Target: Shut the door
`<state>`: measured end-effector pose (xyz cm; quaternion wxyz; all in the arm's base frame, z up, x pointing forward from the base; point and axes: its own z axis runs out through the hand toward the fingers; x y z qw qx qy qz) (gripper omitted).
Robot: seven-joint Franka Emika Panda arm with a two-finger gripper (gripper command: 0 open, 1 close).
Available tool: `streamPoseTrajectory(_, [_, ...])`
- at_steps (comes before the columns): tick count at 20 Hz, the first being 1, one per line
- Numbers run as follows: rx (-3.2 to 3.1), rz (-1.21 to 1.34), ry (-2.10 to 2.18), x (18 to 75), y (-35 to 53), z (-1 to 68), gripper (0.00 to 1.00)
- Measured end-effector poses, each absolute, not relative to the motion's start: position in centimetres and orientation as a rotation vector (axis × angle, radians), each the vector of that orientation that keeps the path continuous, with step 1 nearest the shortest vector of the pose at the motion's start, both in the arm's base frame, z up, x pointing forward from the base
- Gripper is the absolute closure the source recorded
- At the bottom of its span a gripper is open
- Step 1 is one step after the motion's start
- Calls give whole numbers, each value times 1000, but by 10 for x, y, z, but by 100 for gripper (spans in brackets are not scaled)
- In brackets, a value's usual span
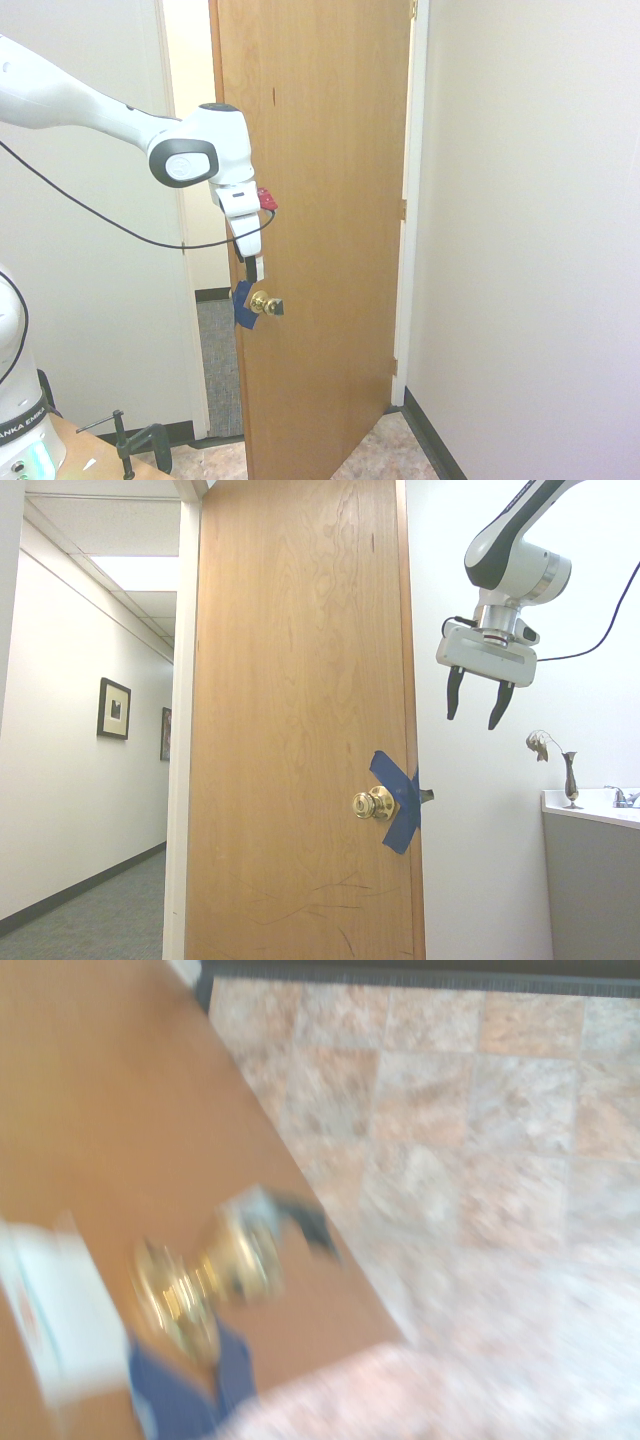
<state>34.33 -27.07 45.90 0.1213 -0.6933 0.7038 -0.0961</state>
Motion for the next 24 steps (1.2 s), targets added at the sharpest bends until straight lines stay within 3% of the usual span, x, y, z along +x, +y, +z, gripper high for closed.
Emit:
streamPoseTrajectory(8, [-2116,-433,1794,474,-201,435,0])
streamPoseTrajectory(13, [-2300,-452,1492,595,-60,443,0])
streamPoseTrajectory(17, [-2425,-428,1339,658,32,430,0])
streamPoseTrajectory(20, [-2517,-409,1304,680,45,443,0])
streamPoseTrajectory(24, [-2655,-398,1406,639,33,473,0])
